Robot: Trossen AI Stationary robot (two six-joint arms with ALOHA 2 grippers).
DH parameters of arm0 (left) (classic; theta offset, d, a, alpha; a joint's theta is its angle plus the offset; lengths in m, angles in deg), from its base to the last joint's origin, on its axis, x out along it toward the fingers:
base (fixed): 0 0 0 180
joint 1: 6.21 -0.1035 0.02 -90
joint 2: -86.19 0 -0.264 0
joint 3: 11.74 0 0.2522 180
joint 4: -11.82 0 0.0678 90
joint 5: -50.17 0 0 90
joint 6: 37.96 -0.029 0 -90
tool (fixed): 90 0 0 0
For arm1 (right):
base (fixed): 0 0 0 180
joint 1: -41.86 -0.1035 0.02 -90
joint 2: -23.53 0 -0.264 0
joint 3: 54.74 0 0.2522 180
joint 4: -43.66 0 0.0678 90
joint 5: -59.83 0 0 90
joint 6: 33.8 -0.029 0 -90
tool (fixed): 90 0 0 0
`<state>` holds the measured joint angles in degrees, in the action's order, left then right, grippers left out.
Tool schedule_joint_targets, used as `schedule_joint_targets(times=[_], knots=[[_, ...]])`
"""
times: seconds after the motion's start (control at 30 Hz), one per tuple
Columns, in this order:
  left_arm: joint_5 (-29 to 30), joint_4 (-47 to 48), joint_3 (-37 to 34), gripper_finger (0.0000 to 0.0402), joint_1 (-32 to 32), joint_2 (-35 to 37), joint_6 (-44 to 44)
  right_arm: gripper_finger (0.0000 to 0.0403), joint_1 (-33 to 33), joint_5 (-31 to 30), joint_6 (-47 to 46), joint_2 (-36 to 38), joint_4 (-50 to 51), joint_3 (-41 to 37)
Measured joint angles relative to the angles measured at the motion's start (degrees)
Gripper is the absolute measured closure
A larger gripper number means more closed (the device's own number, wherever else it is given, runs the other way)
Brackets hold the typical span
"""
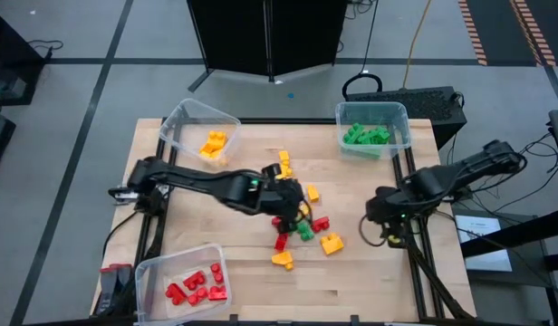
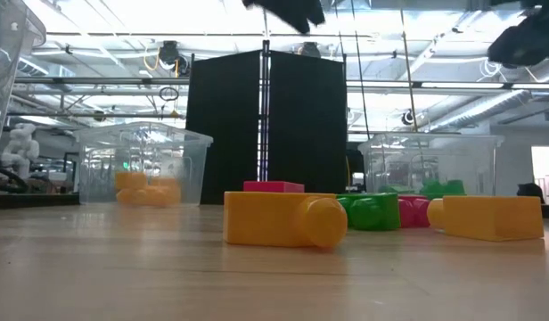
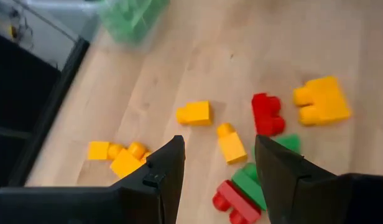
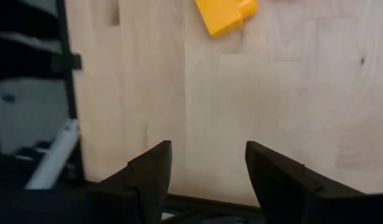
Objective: Sort blocks
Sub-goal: Put the yellow game piece into the top left transparent bin
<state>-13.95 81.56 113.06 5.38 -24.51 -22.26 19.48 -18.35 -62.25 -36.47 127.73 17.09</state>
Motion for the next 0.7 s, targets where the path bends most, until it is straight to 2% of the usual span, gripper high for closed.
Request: schedule_joint_targets(times=[0.3, 0.53, 0.7], knots=[[-2.33, -11.91, -0.04, 0.024, -7.07, -9.89, -0.71, 0.0202, -3.32, -8.35, -9.36, 9.49, 0.36, 0.0], [-5.28, -16.04, -0.04, 0.024, -10.03, -15.18, -25.37, 0.0202, -3.99, -10.47, -9.94, 12.86, 0.37, 0.02], [-11.66, -16.18, -0.04, 0.024, -11.8, -17.36, -41.29, 0.0202, -3.99, -10.47, -9.94, 13.21, 0.78, 0.02]])
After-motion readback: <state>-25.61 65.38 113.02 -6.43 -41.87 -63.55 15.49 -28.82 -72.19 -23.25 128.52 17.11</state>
